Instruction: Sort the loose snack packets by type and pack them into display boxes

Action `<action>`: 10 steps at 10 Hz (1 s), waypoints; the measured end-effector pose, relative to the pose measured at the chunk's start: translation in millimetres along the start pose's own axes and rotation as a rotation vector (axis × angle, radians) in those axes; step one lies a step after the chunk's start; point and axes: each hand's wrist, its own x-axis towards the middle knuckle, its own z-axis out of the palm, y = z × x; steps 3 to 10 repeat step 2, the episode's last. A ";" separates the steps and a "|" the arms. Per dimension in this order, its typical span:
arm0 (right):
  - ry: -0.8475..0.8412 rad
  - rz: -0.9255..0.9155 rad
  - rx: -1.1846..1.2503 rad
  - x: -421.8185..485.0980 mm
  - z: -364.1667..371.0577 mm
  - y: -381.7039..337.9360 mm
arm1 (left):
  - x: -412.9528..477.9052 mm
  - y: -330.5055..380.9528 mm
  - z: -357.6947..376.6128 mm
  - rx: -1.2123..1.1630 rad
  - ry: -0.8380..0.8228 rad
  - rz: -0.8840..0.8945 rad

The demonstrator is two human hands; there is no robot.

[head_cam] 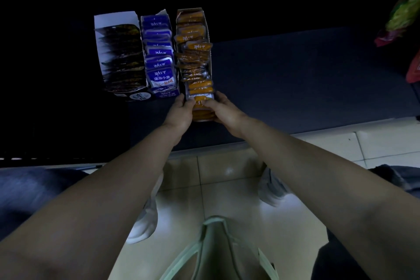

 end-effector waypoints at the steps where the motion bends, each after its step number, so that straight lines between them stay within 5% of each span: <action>1: 0.050 0.009 -0.024 -10.8 -1.8 4.2 | -12.4 0.4 -4.5 0.101 0.011 0.003; 2: 0.174 -0.029 -0.129 -29.6 -4.3 1.2 | -29.9 3.0 -15.6 0.150 0.021 0.006; 10: 0.174 -0.029 -0.129 -29.6 -4.3 1.2 | -29.9 3.0 -15.6 0.150 0.021 0.006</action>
